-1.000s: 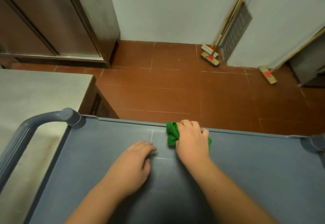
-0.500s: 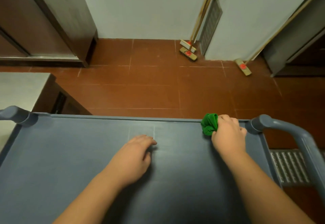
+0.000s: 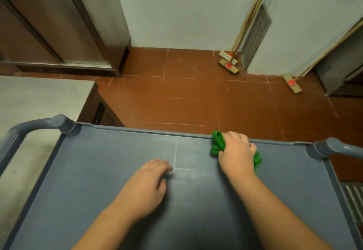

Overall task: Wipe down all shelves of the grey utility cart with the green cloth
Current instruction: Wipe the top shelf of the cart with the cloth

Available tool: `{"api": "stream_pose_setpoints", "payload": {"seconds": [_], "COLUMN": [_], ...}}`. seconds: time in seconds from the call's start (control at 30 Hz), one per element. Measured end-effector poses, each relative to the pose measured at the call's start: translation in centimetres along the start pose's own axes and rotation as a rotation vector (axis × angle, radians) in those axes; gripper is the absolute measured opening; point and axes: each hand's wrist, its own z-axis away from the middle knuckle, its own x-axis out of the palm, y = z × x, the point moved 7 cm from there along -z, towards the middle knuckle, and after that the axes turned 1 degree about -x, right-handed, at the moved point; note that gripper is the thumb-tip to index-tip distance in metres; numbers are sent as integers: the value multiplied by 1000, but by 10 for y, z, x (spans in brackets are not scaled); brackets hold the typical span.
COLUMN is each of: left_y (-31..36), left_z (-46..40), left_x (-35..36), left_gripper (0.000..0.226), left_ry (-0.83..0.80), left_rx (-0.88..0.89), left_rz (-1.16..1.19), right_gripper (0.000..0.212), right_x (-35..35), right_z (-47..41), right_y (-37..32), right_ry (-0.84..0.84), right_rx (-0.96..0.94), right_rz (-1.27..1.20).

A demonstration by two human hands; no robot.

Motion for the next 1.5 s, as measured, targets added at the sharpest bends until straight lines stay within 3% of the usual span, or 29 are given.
{"api": "stream_pose_setpoints", "payload": {"seconds": [0.4,0.73,1.0,1.17,1.5], "left_y": [-170,-218,-218,-206,-114], "left_z": [71,110,127,140,190], "left_x": [-92,-126,-135,-135,-117], "left_gripper": [37,38,37,38,41], "left_ry": [143,184,181,157,165], "left_rx": [-169,-195,-177,-204,-158], "left_rz": [101,125,123,138,103], "right_gripper": [37,39,51,53,41], "right_x": [51,76,50,22,-30], "right_z": [-1,11,37,88,205], "right_y": [-248,-426,-392,-339,-237], "right_ry": [-32,-100,-132,-260,-256], "right_rx": [-164,-381,-320,-159,-120], "right_rz": [-54,-68,-453,-759,-1140]}}
